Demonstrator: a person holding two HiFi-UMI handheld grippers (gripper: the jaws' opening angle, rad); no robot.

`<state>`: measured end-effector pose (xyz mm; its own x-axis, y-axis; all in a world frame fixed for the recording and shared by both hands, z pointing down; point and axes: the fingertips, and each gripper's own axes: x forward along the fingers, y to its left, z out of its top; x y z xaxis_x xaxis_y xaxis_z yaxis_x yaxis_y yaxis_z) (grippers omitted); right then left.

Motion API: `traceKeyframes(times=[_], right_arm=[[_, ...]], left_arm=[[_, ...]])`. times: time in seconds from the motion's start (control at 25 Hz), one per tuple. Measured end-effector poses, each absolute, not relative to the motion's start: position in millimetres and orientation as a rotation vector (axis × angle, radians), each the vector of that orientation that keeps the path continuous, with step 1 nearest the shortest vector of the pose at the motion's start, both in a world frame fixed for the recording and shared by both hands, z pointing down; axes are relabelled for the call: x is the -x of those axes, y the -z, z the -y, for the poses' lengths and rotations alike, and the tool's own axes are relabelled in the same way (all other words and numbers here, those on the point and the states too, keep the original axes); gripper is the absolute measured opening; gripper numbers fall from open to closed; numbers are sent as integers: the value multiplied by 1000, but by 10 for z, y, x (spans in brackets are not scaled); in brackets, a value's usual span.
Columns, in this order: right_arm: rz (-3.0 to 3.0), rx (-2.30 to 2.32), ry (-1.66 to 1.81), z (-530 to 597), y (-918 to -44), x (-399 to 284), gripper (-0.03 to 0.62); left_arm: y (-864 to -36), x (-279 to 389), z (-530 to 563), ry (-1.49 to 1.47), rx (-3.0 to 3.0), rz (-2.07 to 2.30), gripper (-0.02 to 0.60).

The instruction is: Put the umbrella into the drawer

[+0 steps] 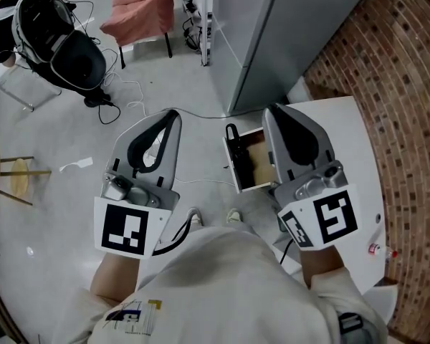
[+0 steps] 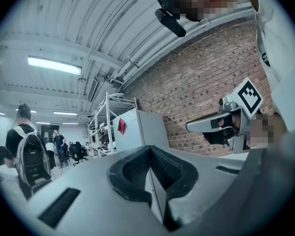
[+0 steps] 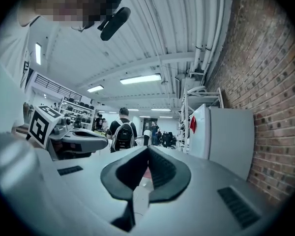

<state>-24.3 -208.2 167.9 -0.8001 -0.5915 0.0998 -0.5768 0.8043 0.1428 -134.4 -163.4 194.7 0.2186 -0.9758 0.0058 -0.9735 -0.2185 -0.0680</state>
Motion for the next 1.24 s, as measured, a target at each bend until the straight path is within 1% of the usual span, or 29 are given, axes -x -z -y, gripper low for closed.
traceKeyframes(times=[0.28, 0.44, 1.24], right_arm=[[2820, -885, 47, 2036, -1985, 254, 8], [2813, -870, 27, 1995, -2070, 283, 8], [2845, -903, 49, 1875, -1867, 203, 8]], left_arm=[[-2231, 1298, 1586, 118, 2504, -1954, 8], [-2260, 1328, 1570, 109, 2502, -1969, 8], [-2095, 1151, 1408, 107, 2509, -1916, 8]])
